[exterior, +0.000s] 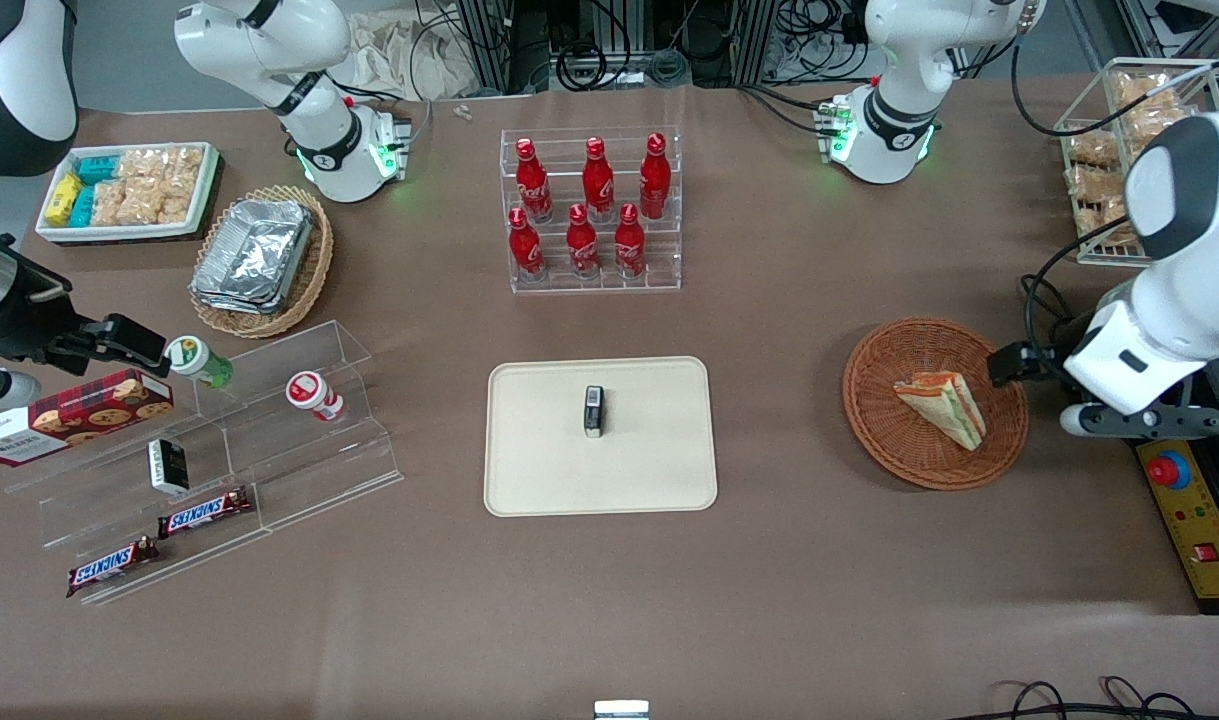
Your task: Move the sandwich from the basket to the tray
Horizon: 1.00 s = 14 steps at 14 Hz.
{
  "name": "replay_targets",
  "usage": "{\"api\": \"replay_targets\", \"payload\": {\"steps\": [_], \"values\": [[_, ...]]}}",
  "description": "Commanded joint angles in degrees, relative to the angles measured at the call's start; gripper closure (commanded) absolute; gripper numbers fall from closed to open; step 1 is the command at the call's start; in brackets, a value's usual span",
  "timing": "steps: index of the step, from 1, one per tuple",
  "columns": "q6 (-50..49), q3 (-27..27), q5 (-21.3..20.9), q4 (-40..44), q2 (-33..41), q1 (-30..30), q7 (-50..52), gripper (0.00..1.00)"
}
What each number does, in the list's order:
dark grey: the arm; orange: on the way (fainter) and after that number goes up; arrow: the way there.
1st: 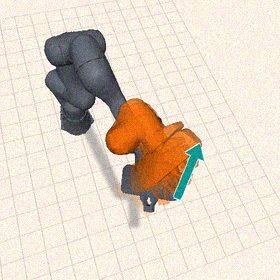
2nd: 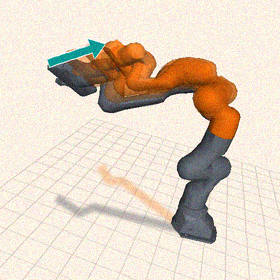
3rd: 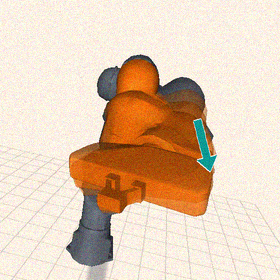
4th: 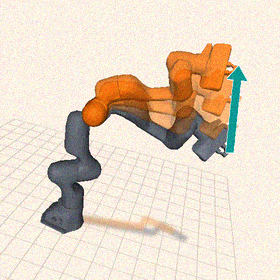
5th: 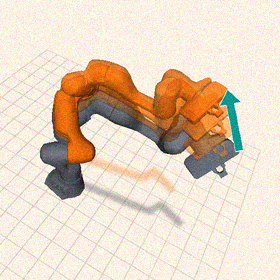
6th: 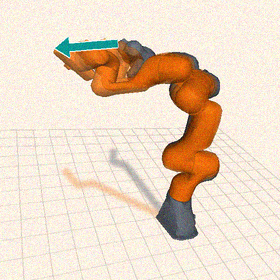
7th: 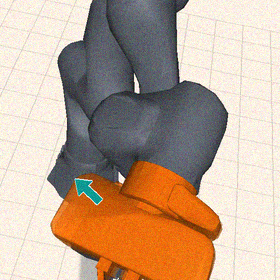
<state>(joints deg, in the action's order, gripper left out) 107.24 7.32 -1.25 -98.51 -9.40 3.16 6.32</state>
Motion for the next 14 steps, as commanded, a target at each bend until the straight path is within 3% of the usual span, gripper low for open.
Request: {"api": "replay_targets", "payload": {"steps": [1,3,6,14], "values": [[14.96,-1.15,1.33,-19.21,8.51,0.36,10.42,0.00],[23.06,-2.04,0.99,-26.35,8.70,0.27,18.60,0.00],[28.81,-2.13,0.46,-29.19,5.20,0.18,30.65,0.00],[36.55,-2.13,0.46,-33.06,0.00,0.18,38.85,0.00]]}}
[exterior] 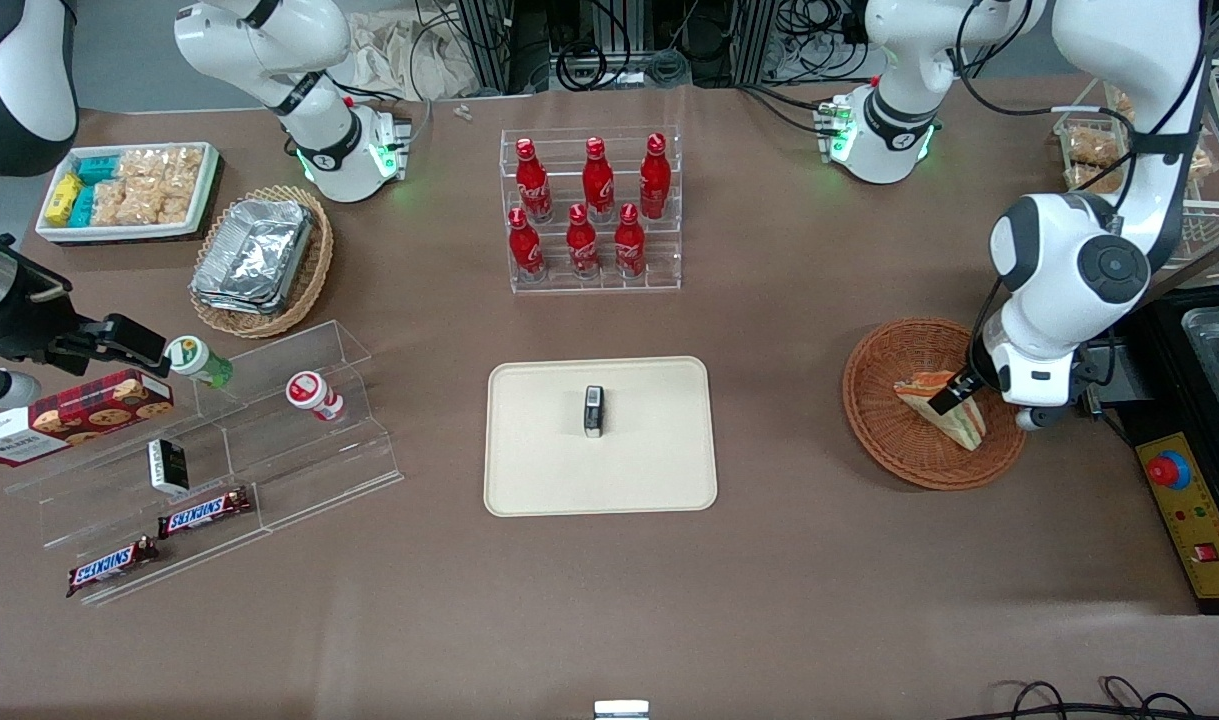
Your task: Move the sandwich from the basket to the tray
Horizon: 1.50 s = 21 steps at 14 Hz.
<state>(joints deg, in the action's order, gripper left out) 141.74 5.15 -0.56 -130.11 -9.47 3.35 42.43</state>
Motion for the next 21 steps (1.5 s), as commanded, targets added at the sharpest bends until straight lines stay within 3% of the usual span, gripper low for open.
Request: {"api": "replay_targets", "payload": {"steps": [1,6,8,11,15,18,21], "values": [[2.13,0.03,-0.23,-1.46,-0.46,-0.01,2.75,0.00],[7.04,-0.06,-0.14,-1.19,-3.97,-0.01,8.88,0.01],[7.76,-0.06,-0.06,-0.85,-4.59,-0.01,12.40,0.11],[8.99,-0.06,-0.14,-0.76,-5.65,-0.01,13.91,0.39],[9.08,-0.06,-0.32,-0.67,-5.65,-0.01,13.30,0.99],[4.45,-0.06,-0.41,1.08,-2.77,-0.01,13.03,1.00],[-18.17,0.29,-2.77,15.18,-1.34,-0.27,12.16,1.00]]}}
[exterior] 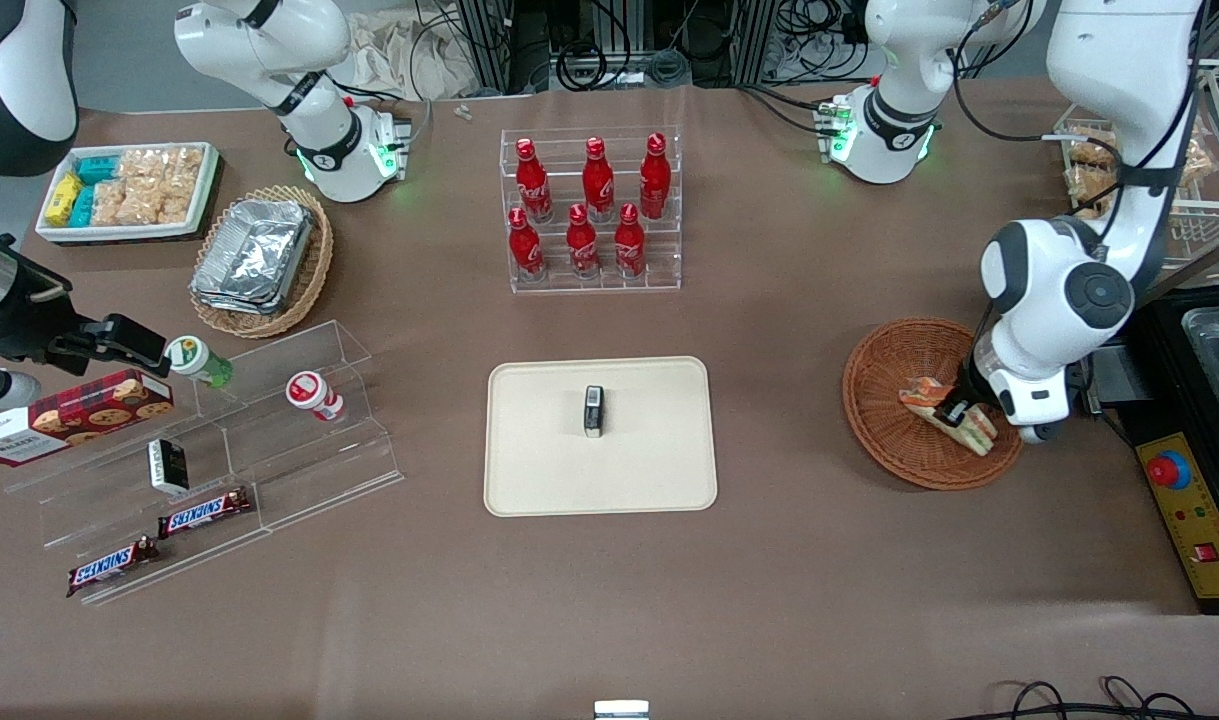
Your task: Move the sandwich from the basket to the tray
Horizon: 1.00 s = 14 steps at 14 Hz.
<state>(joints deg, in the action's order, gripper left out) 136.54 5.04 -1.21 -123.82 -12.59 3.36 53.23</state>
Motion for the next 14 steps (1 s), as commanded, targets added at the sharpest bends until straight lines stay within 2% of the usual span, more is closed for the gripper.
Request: {"api": "replay_targets", "payload": {"steps": [1,4,7,8,14], "values": [[-20.36,0.49,-2.13,14.69,1.43,-0.37,-0.47,1.00],[-33.50,0.58,-0.99,27.72,1.16,-0.37,-11.01,1.00],[-38.45,0.67,2.43,34.24,1.16,-0.46,-15.78,1.00],[-38.72,0.67,3.84,35.57,1.08,-0.46,-16.31,1.00],[-38.81,0.93,4.11,35.93,0.90,-0.63,-26.06,1.00]]}}
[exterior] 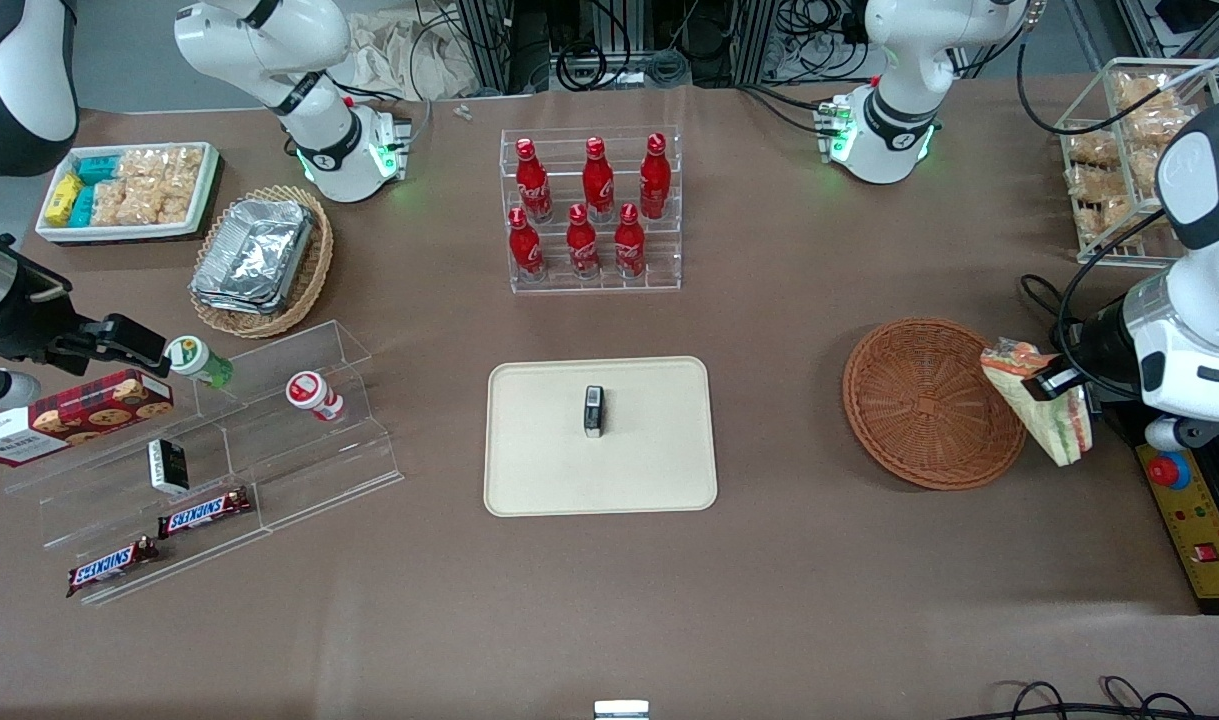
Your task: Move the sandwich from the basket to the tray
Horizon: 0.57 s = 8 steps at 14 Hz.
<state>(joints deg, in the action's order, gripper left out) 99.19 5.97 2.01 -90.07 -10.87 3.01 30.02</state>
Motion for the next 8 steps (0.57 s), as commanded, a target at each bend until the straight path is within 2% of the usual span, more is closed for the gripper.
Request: {"api": "replay_targets", "payload": {"steps": [1,8], "values": [[-1.46,0.79,0.80,2.35,-0.82,-0.37,-2.95,1.00],[1.78,11.77,-0.08,5.08,-9.50,-2.91,-2.16,1.00]]}}
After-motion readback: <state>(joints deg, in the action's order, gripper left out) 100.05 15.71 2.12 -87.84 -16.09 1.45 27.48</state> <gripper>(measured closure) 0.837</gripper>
